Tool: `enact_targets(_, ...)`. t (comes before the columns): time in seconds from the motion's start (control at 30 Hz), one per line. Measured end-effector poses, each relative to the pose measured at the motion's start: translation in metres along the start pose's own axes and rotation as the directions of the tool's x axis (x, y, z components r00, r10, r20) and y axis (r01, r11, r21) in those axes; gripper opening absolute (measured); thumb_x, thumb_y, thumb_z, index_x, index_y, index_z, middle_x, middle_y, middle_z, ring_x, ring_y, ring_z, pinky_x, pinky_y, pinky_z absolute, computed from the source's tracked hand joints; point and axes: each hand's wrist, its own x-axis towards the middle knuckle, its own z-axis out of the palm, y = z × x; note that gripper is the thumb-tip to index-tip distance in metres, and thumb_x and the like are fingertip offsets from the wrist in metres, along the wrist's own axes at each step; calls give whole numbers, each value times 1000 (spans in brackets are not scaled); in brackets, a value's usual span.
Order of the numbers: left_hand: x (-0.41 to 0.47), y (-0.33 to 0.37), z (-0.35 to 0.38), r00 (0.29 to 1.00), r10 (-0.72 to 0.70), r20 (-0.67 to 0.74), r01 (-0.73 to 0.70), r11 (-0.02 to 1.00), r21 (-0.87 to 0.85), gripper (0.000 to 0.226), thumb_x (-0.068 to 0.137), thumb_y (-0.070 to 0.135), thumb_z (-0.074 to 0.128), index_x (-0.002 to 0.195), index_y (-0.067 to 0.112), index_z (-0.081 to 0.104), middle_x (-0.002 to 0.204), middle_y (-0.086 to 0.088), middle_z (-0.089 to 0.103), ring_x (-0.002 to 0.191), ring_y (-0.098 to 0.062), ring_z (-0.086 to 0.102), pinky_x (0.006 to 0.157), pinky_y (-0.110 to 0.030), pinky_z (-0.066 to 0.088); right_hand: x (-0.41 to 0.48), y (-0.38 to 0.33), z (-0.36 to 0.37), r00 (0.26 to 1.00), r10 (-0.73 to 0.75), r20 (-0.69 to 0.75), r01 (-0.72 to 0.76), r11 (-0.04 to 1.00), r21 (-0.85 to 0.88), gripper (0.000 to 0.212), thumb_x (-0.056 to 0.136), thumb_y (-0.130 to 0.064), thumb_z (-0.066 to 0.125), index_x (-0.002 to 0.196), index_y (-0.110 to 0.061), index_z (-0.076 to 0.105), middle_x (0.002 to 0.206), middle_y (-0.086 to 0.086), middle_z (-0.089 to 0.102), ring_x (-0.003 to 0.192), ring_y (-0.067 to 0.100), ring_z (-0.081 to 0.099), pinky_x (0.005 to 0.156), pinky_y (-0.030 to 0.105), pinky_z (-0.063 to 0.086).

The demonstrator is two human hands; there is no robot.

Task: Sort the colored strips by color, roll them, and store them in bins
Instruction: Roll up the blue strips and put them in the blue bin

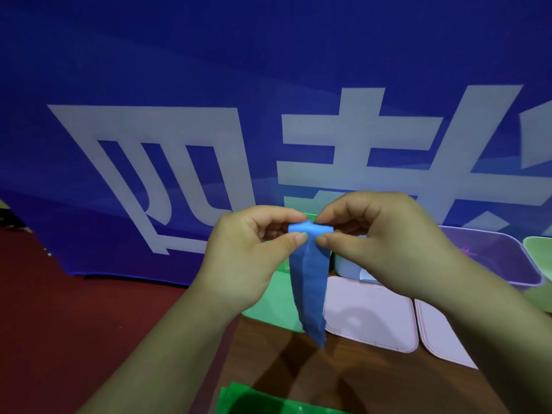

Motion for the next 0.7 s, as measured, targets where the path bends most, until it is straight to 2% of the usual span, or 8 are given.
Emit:
enact_targets(0.13, -8, 3, 12, 1000, 6, -23, -5, 1000, 12, 28, 82, 6, 77, 98, 30, 75, 92, 8, 76, 89, -12, 73, 84, -34, 60, -6, 11, -9, 998, -26, 50, 25, 999, 22, 12, 82, -26, 77, 92, -31, 73, 82, -19, 72, 78, -1, 68, 70, 18, 56)
enact_targets(0.27, -23, -2, 23, 999, 11, -31, -10, 999, 31, 33, 84, 6, 75, 97, 36, 72, 93, 11, 75, 90, -11, 71, 84, -29, 59, -14, 23, -9, 993, -68, 93, 61, 996, 67, 11, 83, -25, 76, 92, -30, 73, 82, -16, 71, 80, 1, 67, 69, 14, 54)
enact_targets(0.37, -31, -11, 29, 999, 32, -39, -29, 998, 53, 25, 86, 11, 75, 98, 33, 73, 91, 7, 74, 88, -12, 70, 83, -30, 58, -17, 33, -6, 988, -90, 122, 77, 991, 111, 10, 84, -22, 75, 90, -29, 73, 81, -16, 70, 77, 3, 67, 64, 12, 51)
enact_targets(0.47, -34, -21, 36, 999, 37, -38, -32, 993, 111, 16, 83, 22, 72, 96, 31, 74, 94, 6, 68, 92, -16, 68, 84, -35, 57, -18, 44, -3, 985, -71, 160, 45, 985, 164, 7, 85, -21, 73, 89, -27, 73, 79, -11, 71, 71, 6, 66, 62, 16, 52)
enact_targets(0.57, -40, -30, 43, 999, 23, -26, -20, 995, 99, 16, 81, 21, 71, 94, 31, 72, 100, 9, 67, 99, -17, 67, 87, -39, 57, -22, 56, 2, 978, -35, 207, -18, 968, 251, 5, 86, -19, 73, 86, -24, 72, 74, -3, 68, 63, 6, 59, 61, 20, 47)
enact_targets(0.7, -50, -37, 50, 999, -30, -29, 31, 999, 33, 23, 80, 22, 71, 99, 34, 70, 94, 5, 74, 89, -15, 70, 86, -36, 56, -30, 67, 11, 969, 20, 248, -121, 909, 399, 8, 88, -11, 70, 86, -19, 69, 70, 10, 62, 63, 13, 53, 64, 25, 44)
